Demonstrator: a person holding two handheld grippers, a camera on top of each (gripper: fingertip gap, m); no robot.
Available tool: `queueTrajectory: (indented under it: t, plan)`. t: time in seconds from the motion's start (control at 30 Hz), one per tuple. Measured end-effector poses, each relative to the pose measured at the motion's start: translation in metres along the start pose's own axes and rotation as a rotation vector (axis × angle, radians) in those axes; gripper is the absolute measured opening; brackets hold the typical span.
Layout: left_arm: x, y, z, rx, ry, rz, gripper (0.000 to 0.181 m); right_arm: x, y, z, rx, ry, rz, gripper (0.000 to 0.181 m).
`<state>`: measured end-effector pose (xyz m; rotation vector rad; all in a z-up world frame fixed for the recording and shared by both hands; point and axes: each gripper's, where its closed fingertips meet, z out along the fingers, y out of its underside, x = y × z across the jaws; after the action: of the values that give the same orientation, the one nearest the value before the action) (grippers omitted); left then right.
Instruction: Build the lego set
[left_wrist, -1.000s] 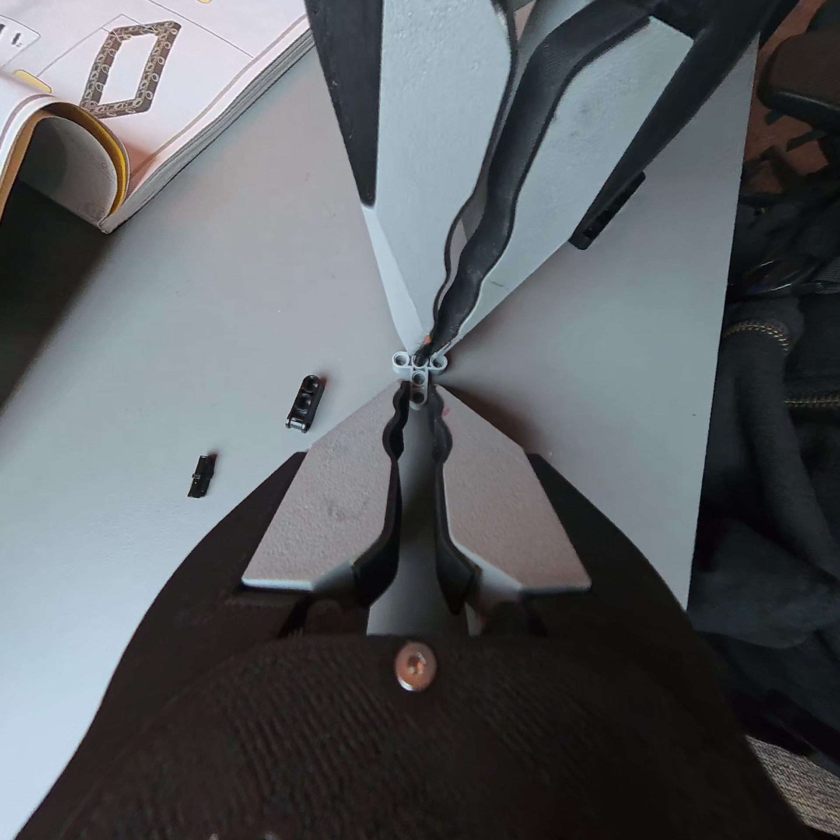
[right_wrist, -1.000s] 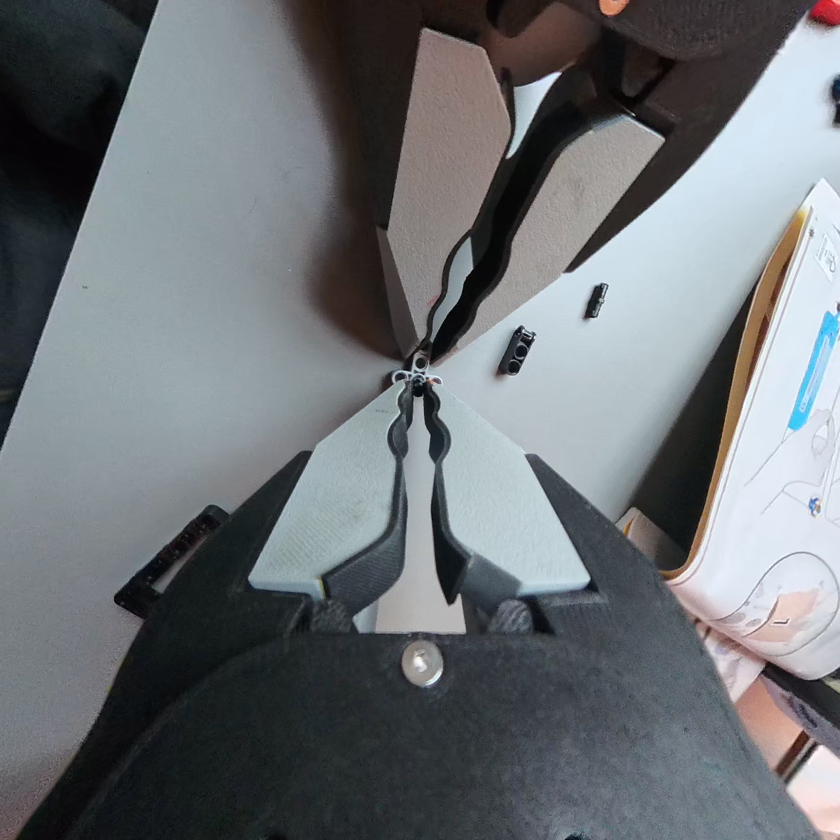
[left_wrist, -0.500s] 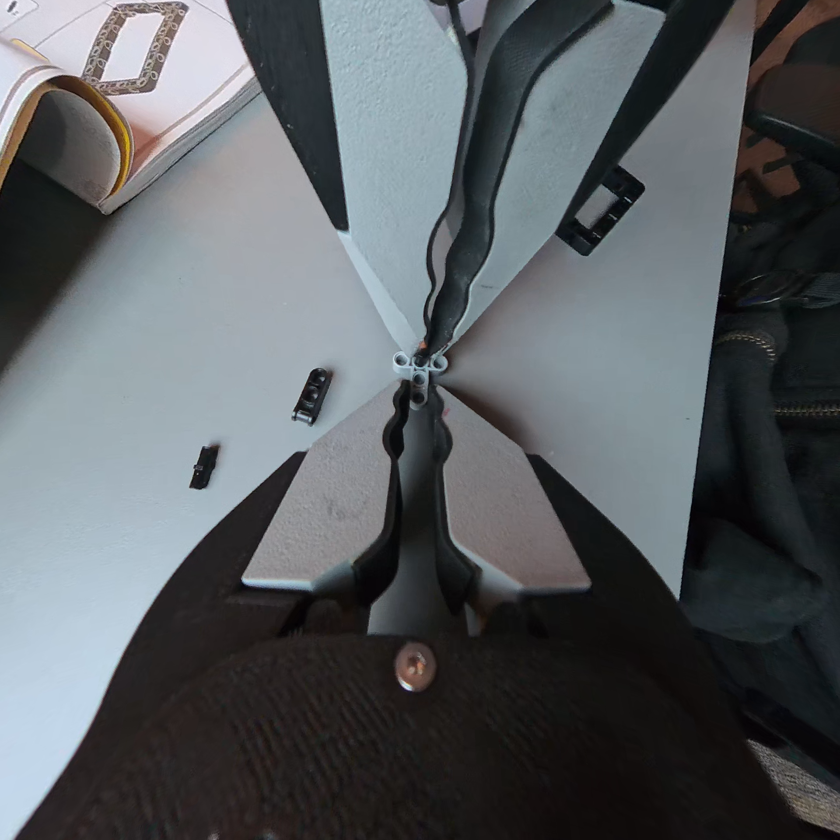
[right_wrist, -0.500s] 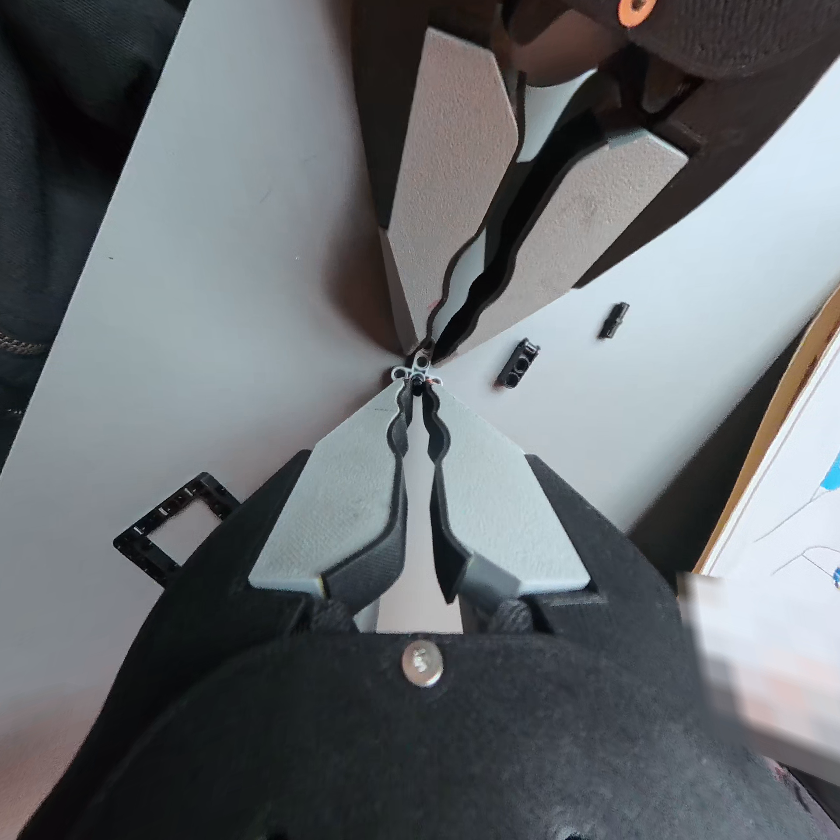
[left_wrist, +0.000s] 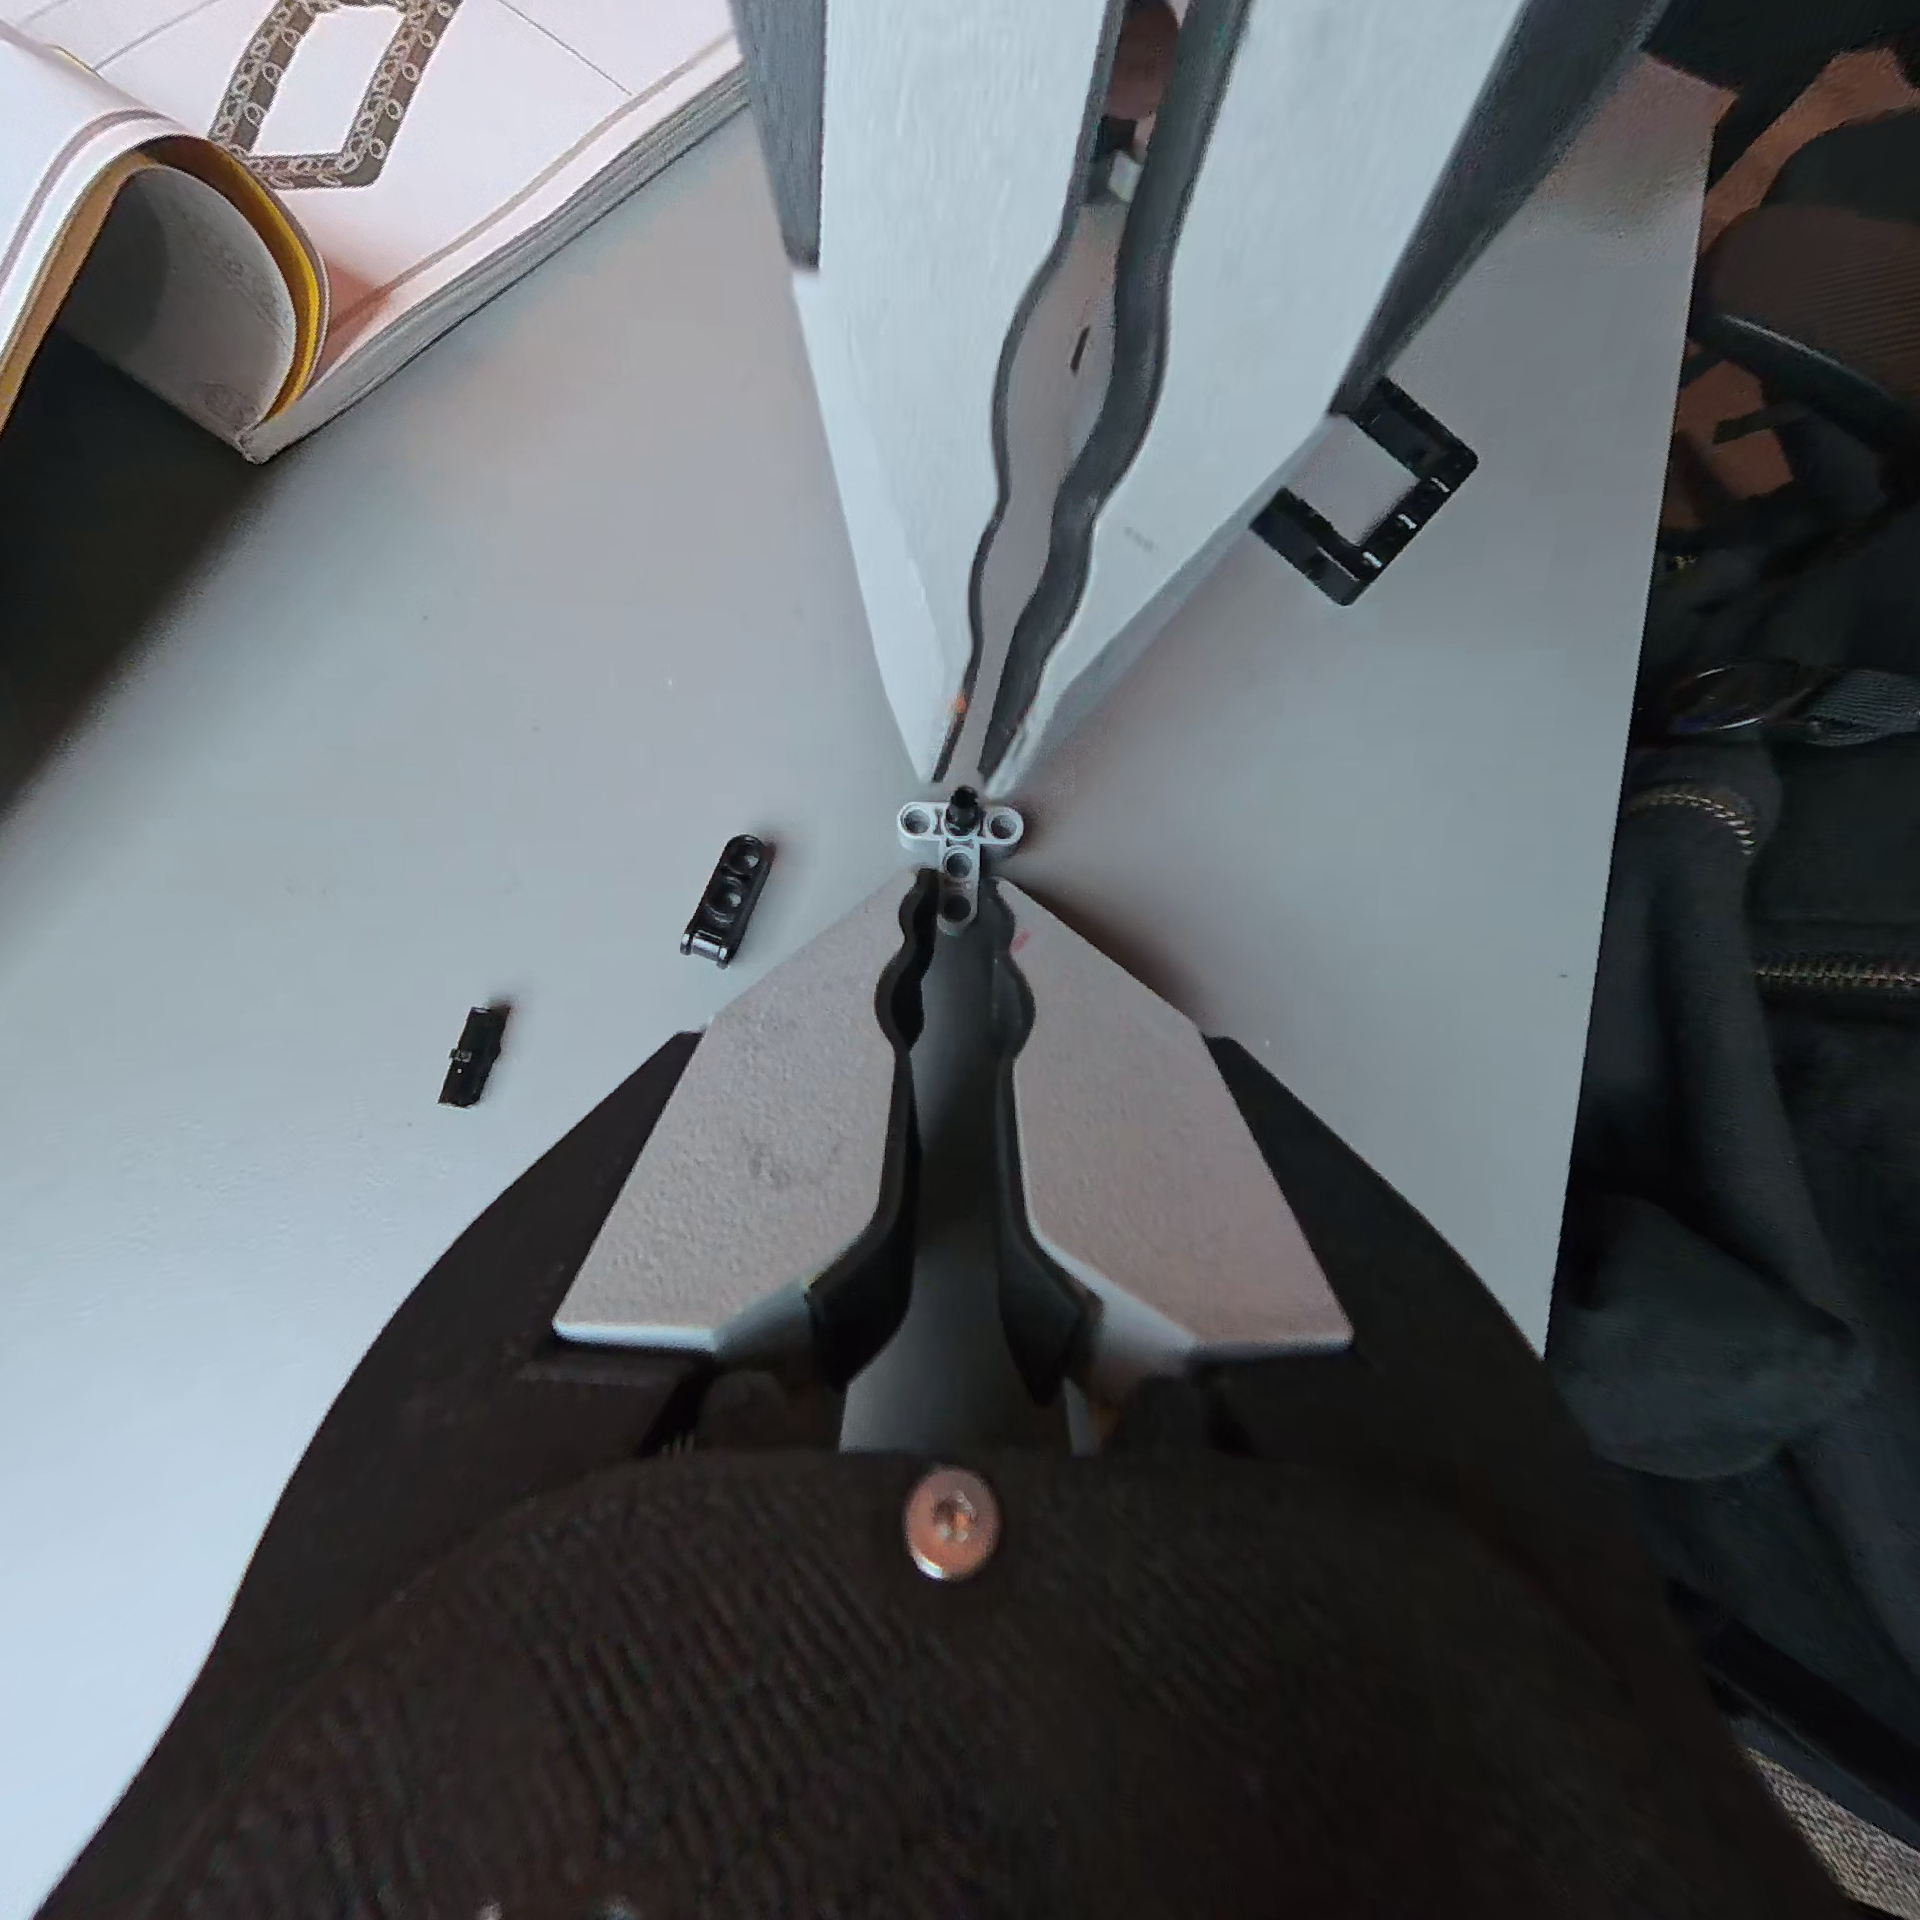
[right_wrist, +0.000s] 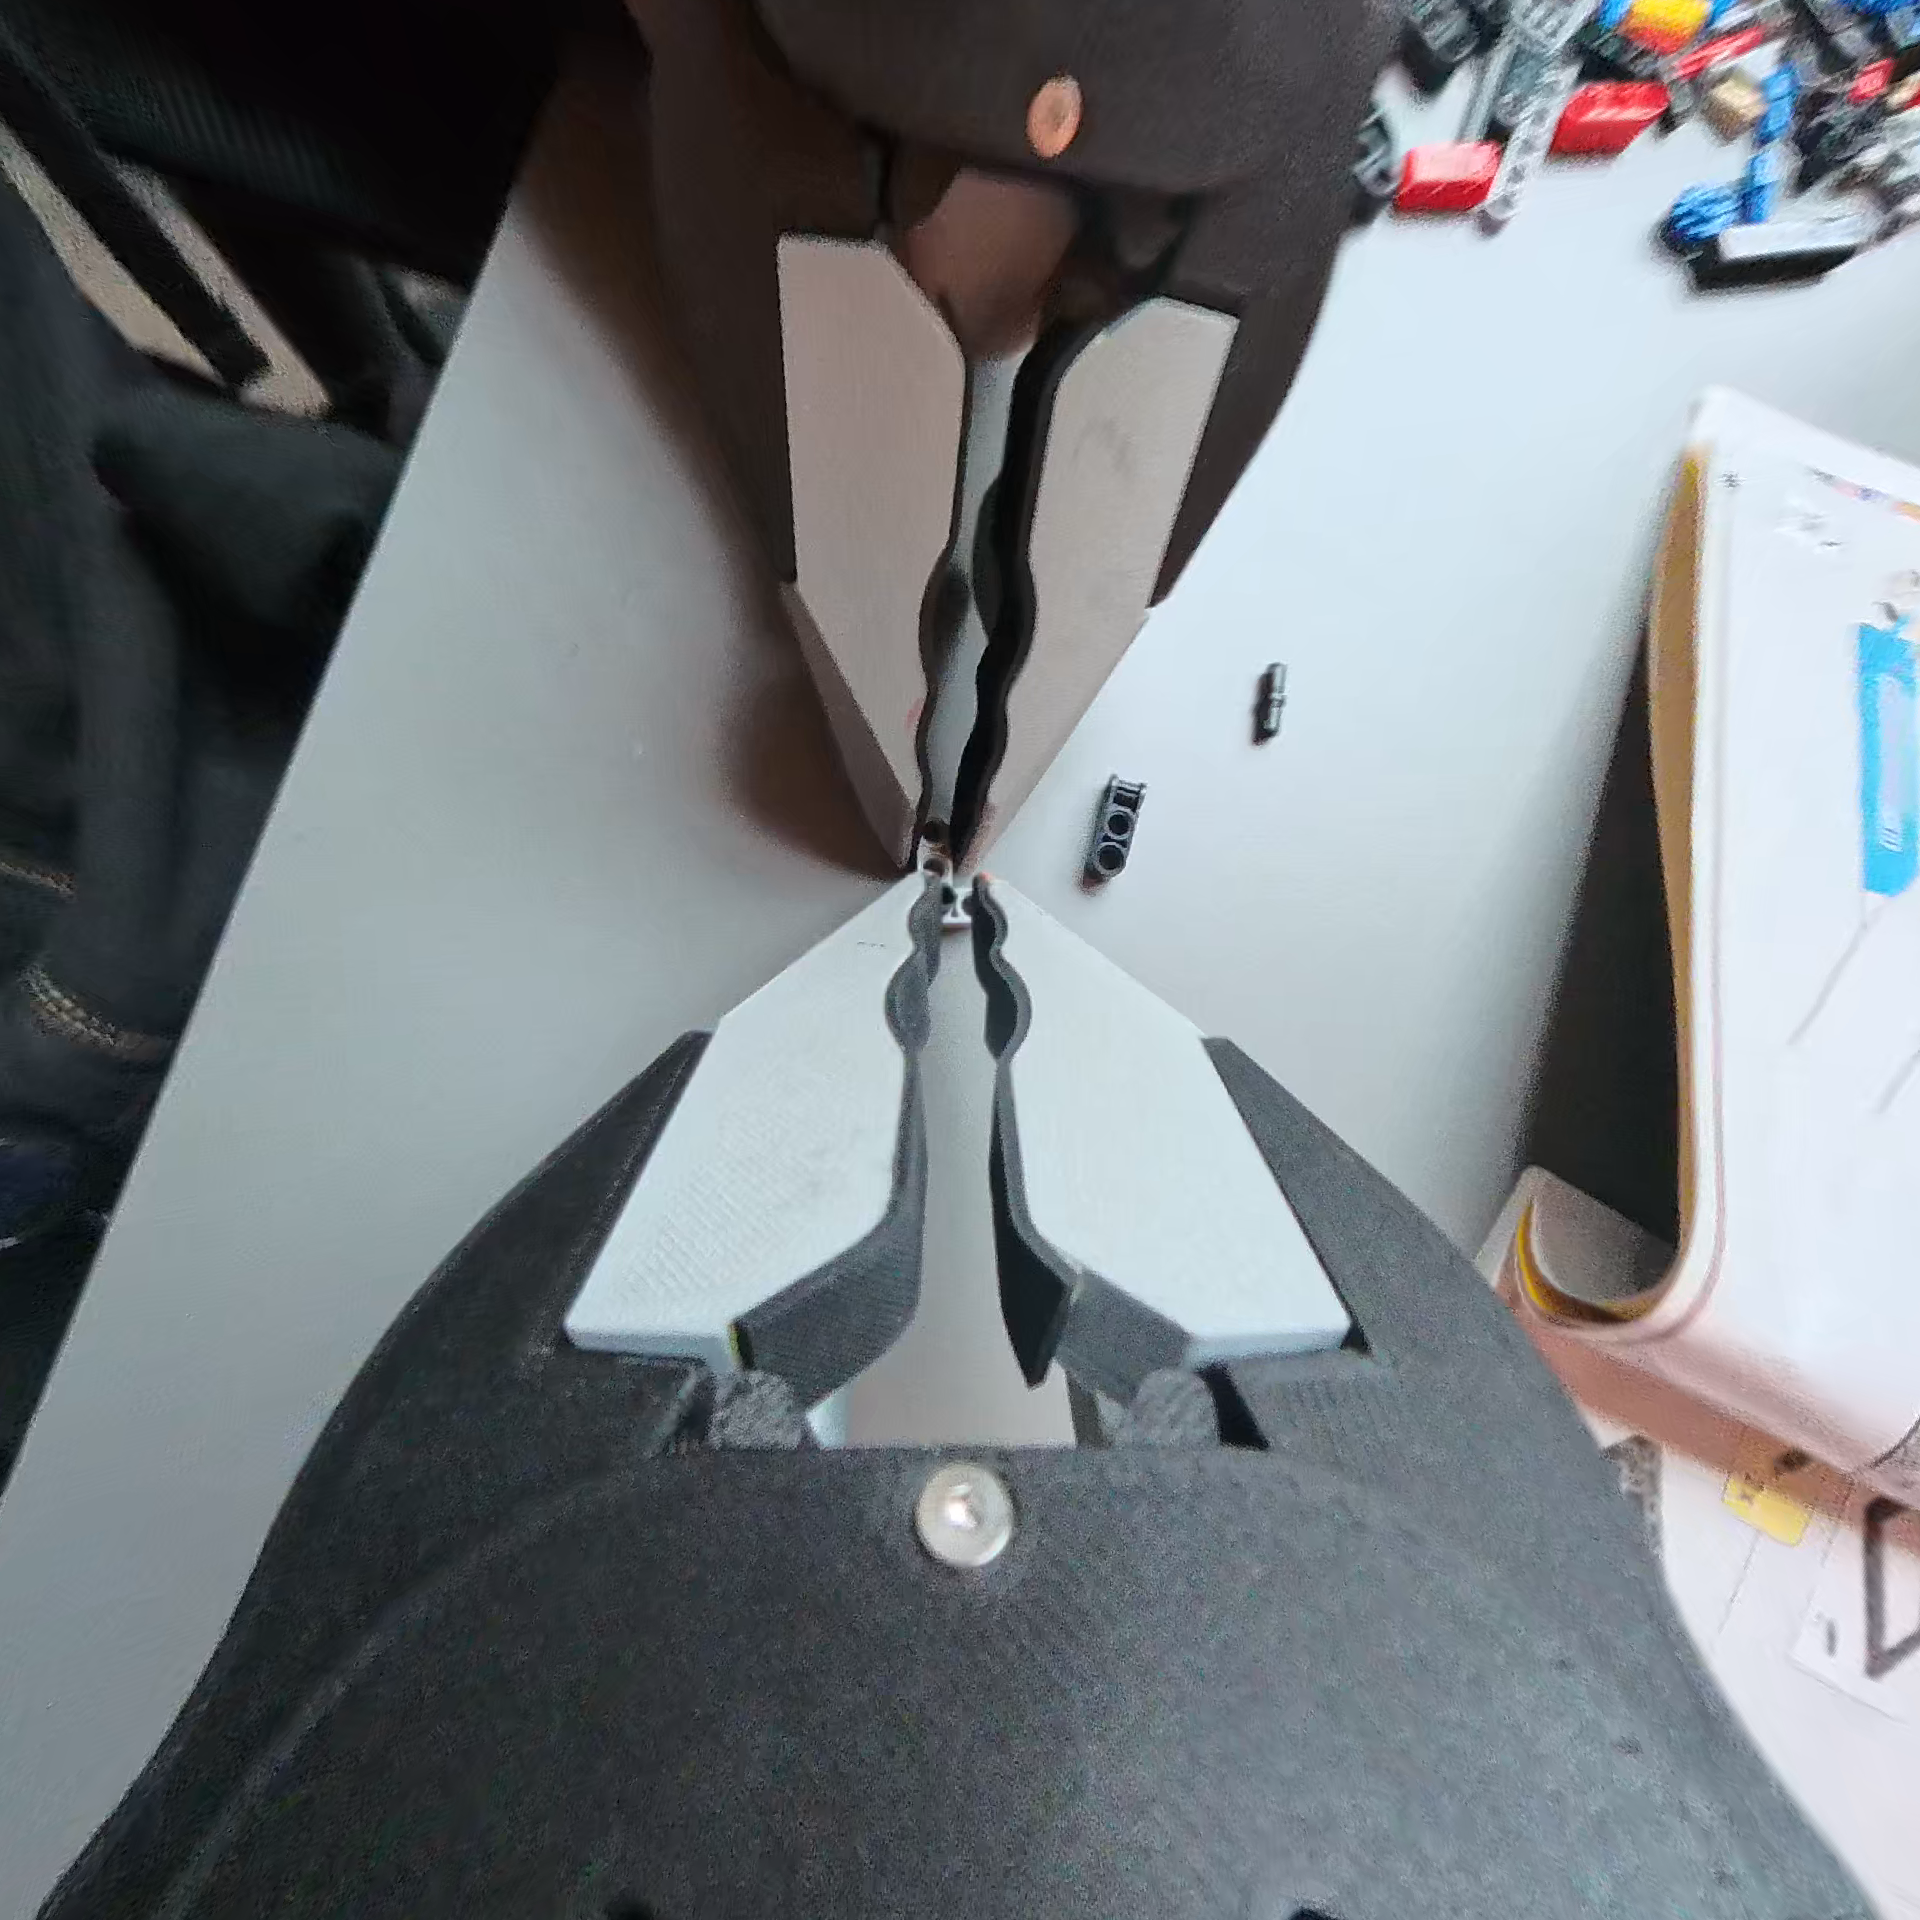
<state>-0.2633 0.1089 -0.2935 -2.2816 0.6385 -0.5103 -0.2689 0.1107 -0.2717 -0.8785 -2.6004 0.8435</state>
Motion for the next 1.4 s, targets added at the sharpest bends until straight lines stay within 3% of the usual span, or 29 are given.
queueTrajectory:
  t: [0.03,0.23,0.4,0.47,0.53,0.67,0.7,0.77,0.87,1.0,1.13,1.27,1.4]
  plan:
    - [0.0,0.0,0.0,0.0,0.0,0.0,0.006,0.001,-0.002,-0.003,0.025,0.005,0.022,0.0]
    - [0.0,0.0,0.0,0.0,-0.01,0.011,0.006,0.001,-0.006,-0.004,0.059,0.043,-0.001,0.0]
    - [0.0,0.0,0.0,0.0,-0.011,0.011,0.006,0.0,0.005,0.005,-0.015,0.041,-0.013,0.0]
    - [0.0,0.0,0.0,0.0,-0.009,0.01,0.006,-0.002,-0.007,-0.001,0.052,0.036,-0.01,0.0]
    - [0.0,0.0,0.0,-0.001,-0.01,0.009,0.006,-0.003,0.005,0.007,0.007,0.022,0.005,0.0]
    - [0.0,0.0,0.0,0.0,-0.008,0.009,0.006,0.001,-0.001,0.001,0.05,0.086,-0.024,0.0]
    - [0.0,0.0,0.0,0.0,-0.008,0.009,0.006,-0.002,-0.007,-0.001,0.092,0.062,-0.009,0.0]
    - [-0.001,0.001,0.0,-0.005,-0.014,0.009,0.006,-0.006,0.005,0.01,0.039,0.016,0.028,0.0]
    - [0.0,0.0,0.0,0.001,-0.014,0.012,0.006,-0.005,0.0,0.004,0.09,0.045,0.037,0.0]
    - [0.0,-0.001,0.0,0.002,-0.029,0.027,0.006,0.006,-0.021,-0.022,0.33,0.041,0.17,0.0]
    - [0.0,-0.006,-0.003,0.038,-0.066,0.06,0.029,0.012,-0.016,-0.024,0.379,0.081,0.221,0.0]
    - [-0.003,-0.006,-0.016,0.052,-0.11,0.073,0.03,0.017,-0.005,-0.023,0.35,0.16,0.196,0.0]
    - [-0.035,-0.006,-0.049,0.077,-0.241,0.044,0.016,0.024,-0.003,-0.037,0.402,0.199,0.215,0.0]
